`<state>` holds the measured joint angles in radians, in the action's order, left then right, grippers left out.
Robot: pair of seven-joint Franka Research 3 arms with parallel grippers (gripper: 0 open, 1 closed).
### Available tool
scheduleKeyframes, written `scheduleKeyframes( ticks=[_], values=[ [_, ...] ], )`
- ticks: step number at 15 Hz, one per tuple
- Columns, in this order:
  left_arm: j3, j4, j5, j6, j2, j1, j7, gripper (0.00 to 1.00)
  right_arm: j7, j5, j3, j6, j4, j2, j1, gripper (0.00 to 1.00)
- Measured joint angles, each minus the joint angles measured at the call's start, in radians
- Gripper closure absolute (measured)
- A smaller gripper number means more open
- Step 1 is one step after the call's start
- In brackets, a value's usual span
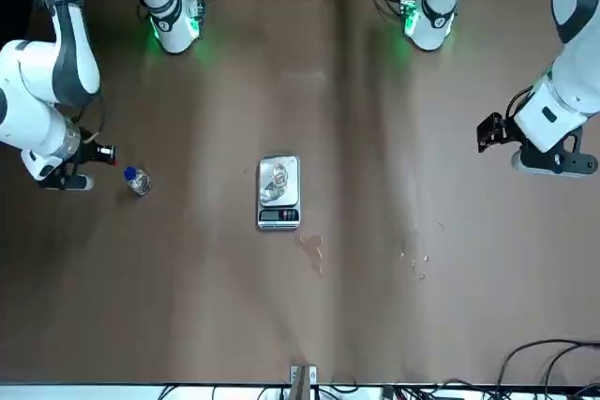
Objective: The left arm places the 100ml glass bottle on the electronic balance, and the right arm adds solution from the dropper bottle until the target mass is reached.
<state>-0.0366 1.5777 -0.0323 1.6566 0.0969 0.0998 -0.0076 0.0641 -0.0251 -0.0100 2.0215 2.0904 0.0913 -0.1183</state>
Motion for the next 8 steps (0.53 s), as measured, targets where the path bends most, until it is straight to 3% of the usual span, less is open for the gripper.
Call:
scheduleKeyframes(
  ticks=[8],
  values=[
    [0.0, 0.0, 0.0, 0.0, 0.0, 0.0, 0.0, 0.0, 0.0, 0.0, 0.001, -0.001, -0.013, 0.0, 0.0, 0.96]
  ],
)
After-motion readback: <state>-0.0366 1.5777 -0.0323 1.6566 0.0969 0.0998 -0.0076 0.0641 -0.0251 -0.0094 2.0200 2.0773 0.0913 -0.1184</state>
